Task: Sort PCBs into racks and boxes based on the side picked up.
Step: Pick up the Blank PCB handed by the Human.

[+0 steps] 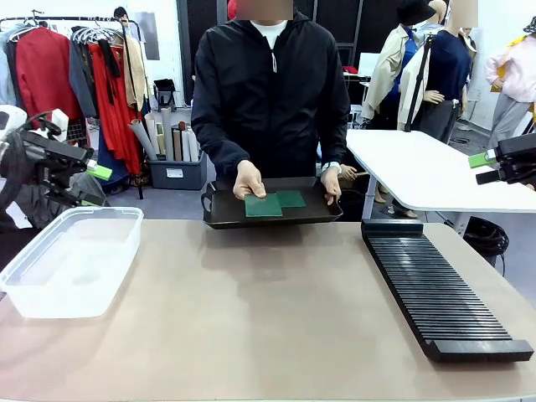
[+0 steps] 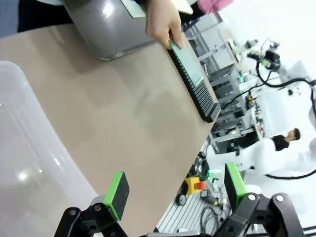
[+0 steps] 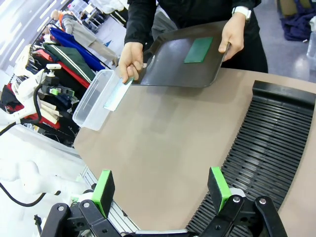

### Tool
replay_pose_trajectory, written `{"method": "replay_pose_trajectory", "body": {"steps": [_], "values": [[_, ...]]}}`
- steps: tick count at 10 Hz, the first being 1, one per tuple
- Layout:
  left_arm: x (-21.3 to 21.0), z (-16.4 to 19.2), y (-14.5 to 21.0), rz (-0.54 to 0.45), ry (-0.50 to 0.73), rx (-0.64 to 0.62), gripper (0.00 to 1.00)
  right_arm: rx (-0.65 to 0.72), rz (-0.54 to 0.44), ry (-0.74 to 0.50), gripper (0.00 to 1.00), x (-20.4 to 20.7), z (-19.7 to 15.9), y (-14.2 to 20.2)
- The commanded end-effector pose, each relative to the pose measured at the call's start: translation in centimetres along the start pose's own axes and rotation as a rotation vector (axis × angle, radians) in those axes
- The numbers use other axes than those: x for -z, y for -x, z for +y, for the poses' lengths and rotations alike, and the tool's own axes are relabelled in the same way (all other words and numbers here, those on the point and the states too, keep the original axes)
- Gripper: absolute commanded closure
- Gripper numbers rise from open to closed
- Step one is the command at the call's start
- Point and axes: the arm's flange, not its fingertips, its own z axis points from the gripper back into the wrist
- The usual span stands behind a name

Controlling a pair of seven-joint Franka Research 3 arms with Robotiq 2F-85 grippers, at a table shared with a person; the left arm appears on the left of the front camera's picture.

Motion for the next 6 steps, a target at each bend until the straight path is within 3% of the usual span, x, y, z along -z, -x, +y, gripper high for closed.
{"method": "replay_pose_trajectory", "body": {"steps": [1,3,6], "values": [[2.1,0.7,-0.7,-0.031,0.028,-0.065,0.0,0.01,-0.01,-0.013,0.0,0.0,0.1,-0.2],[4.4,1.6,-0.5,-0.07,0.074,-0.123,0.0,0.01,-0.01,-0.013,0.0,0.0,0.1,-0.2],[9.0,2.0,0.3,0.003,0.109,-0.176,0.0,0.01,-0.01,-0.013,0.0,0.0,0.1,-0.2]]}}
